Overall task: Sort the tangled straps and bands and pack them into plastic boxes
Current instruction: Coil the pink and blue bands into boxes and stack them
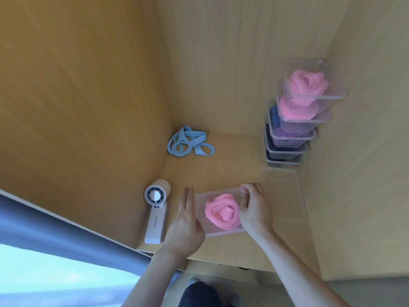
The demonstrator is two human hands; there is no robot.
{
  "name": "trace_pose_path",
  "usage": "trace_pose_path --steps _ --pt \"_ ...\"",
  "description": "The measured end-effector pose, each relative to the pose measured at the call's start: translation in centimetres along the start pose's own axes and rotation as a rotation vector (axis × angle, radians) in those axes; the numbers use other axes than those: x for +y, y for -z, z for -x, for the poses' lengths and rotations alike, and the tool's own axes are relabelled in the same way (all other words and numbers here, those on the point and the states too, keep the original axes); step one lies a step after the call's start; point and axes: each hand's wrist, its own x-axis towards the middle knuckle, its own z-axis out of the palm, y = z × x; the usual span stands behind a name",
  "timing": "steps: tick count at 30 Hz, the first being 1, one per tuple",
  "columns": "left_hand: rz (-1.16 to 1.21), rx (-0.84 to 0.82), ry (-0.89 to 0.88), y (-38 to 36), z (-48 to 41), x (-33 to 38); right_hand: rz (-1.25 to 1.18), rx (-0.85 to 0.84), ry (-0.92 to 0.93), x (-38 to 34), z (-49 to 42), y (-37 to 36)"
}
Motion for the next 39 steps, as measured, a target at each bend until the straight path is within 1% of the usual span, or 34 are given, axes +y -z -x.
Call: trace_pose_path --steps 3,5,9,12,15,17,21,22,23,25,26,27,28,30,32,34,36,39 --pt "-0.100 -0.049 -0.018 -1.4 0.0 0.9 -0.027 0.003 -0.024 0.2 0.0 -0.3" --pt "-0.203 0.000 0.003 -2.5 0.1 1.2 -0.037 0.014 -0.032 0.2 0.1 -0.4" --pt "-0.326 0.081 0.017 -3.8 0.0 0.9 0.003 0.014 0.006 0.4 0.4 -0.4" --pt "-0.402 0.099 -0.016 -4.0 -0.2 0.8 0.085 -0.029 0.038 0.6 0.3 -0.3" --pt "-0.399 0.093 -0.041 -3.8 -0.3 0.6 0.186 -0.076 0.057 0.8 0.1 -0.3" --pt "-0.389 0.090 -0.058 -3.6 -0.5 0.3 0.165 -0.113 0.011 1.1 0.2 -0.5" --pt "-0.369 0.086 -0.086 -3.0 -0.9 0.2 0.004 -0.219 -0.132 1.5 0.3 -0.6" --pt "-0.362 0.093 -0.093 -3.0 -0.9 0.3 0.022 -0.259 -0.126 1.6 0.3 -0.5" --pt "-0.351 0.104 -0.100 -3.0 -0.9 0.3 0.107 -0.297 -0.075 1.6 0.3 -0.5" --pt "-0.327 0.135 -0.117 -3.2 -0.9 0.3 0.386 -0.346 0.138 1.3 0.3 -0.3" --pt "-0.325 0.150 -0.124 -3.2 -1.0 0.3 0.473 -0.364 0.244 1.1 0.3 -0.3" --pt "-0.330 0.159 -0.129 -3.3 -1.0 0.3 0.514 -0.396 0.310 1.0 0.1 -0.3" --pt "-0.340 0.162 -0.132 -3.3 -1.0 0.2 0.524 -0.439 0.331 1.0 -0.1 -0.3" --pt "-0.369 0.154 -0.135 -3.3 -1.1 0.2 0.522 -0.526 0.308 1.1 -0.4 -0.3" --pt "-0.399 0.144 -0.132 -3.2 -1.3 0.2 0.557 -0.547 0.290 1.0 -0.6 -0.4" --pt "-0.415 0.148 -0.140 -3.2 -1.4 0.1 0.565 -0.522 0.274 0.6 -0.6 -0.5" --pt "-0.403 0.172 -0.177 -3.3 -1.5 -0.1 0.496 -0.480 0.241 0.2 -0.4 -0.5" --pt "-0.282 0.220 -0.218 -3.6 -1.6 -0.8 0.466 -0.432 0.244 0.0 0.1 -0.4"
